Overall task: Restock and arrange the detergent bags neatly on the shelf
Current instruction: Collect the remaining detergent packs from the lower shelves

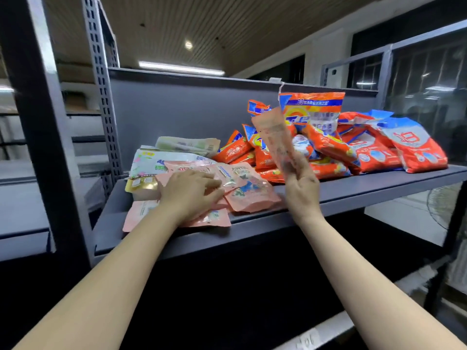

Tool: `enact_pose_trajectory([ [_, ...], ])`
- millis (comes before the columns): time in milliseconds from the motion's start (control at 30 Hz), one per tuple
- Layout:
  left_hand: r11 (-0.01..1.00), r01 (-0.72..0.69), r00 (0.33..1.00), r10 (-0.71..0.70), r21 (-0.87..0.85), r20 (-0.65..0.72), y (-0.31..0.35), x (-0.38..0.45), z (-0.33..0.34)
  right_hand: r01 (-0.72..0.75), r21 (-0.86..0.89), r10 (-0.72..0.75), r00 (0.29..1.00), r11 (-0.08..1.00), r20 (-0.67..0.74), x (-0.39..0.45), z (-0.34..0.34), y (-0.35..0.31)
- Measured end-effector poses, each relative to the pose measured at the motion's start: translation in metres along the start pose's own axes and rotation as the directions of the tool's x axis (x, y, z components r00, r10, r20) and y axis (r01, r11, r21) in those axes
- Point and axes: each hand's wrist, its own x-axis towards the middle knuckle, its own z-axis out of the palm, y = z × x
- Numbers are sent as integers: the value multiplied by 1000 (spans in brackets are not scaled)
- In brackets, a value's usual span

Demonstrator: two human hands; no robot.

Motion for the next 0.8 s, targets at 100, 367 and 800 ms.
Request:
enact_pose_trajectory([
  [100,995,23,999,-25,-96,-22,-1,-1,7,50,-332,96,908,942,407,15,17,20],
  [367,982,187,974,-184,11,-134,13,-13,0,132,-367,76,862,921,500,13,10,19],
  [800,902,398,861,-431,-170,-269,32,-53,-16,146,-503,113,886,852,449,-5,-5,5],
])
